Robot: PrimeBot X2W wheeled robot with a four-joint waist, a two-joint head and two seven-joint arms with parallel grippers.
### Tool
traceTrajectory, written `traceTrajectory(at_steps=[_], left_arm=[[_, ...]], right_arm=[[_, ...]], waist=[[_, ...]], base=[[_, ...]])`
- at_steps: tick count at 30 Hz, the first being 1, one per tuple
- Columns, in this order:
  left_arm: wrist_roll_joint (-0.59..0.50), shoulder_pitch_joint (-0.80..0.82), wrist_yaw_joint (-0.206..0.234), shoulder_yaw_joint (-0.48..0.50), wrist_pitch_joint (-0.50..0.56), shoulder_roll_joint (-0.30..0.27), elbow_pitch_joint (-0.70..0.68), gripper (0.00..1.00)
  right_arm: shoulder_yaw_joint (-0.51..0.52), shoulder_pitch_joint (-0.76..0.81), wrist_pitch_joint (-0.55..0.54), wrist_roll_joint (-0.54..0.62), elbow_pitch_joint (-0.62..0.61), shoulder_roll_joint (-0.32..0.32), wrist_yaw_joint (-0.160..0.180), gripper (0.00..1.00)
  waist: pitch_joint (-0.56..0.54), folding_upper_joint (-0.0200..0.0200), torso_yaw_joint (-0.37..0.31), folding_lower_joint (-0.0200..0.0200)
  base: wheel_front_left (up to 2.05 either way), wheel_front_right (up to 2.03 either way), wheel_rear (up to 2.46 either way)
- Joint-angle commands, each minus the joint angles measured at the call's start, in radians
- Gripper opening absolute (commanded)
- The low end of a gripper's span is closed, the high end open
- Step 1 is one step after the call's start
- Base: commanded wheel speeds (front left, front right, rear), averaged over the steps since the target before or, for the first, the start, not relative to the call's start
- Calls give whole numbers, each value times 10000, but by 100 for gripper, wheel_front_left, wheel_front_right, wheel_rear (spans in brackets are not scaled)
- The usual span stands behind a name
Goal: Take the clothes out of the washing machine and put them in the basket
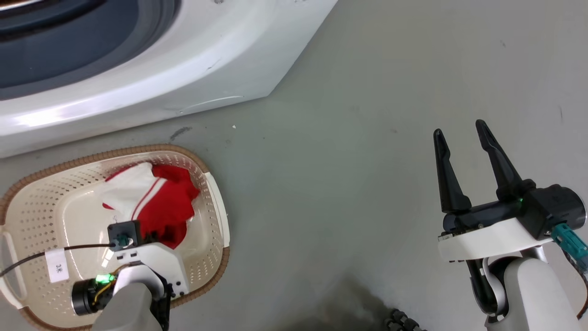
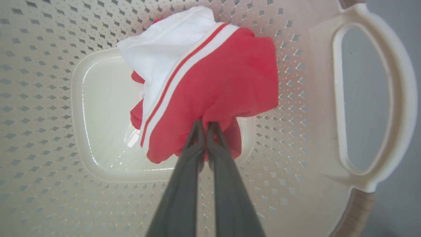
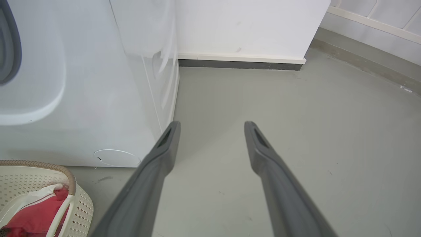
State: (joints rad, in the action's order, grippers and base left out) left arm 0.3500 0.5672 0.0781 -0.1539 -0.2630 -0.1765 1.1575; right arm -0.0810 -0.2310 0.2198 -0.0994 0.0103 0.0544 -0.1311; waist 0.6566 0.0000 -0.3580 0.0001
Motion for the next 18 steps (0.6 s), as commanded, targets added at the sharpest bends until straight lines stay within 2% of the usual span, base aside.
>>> traceTrajectory(at_steps=[1, 2, 3, 11, 18], left_arm=[[109, 64, -71, 49, -25, 85, 215, 59], [140, 52, -88, 69, -25, 130, 292, 90], [163, -5, -126, 92, -25, 172, 390, 100], [478, -657, -456, 386, -25, 437, 467, 100], [279, -1332, -394, 608, -25, 476, -631, 100]], right_arm=[[-1, -133, 61, 17, 21, 49, 7, 100], [13, -102, 45, 43, 41, 51, 7, 100], [29, -59, 37, 81, 45, 49, 7, 100], [106, 376, -179, 264, 53, 15, 7, 100], [181, 831, -495, 438, -173, -17, 7, 100]], waist=[[-196, 0, 31, -1], [-326, 0, 50, -1], [-484, 0, 71, -1], [-2089, 0, 379, -1], [-3283, 0, 930, -1]], base=[[0, 0, 0], [0, 0, 0], [0, 0, 0], [0, 0, 0], [0, 0, 0]])
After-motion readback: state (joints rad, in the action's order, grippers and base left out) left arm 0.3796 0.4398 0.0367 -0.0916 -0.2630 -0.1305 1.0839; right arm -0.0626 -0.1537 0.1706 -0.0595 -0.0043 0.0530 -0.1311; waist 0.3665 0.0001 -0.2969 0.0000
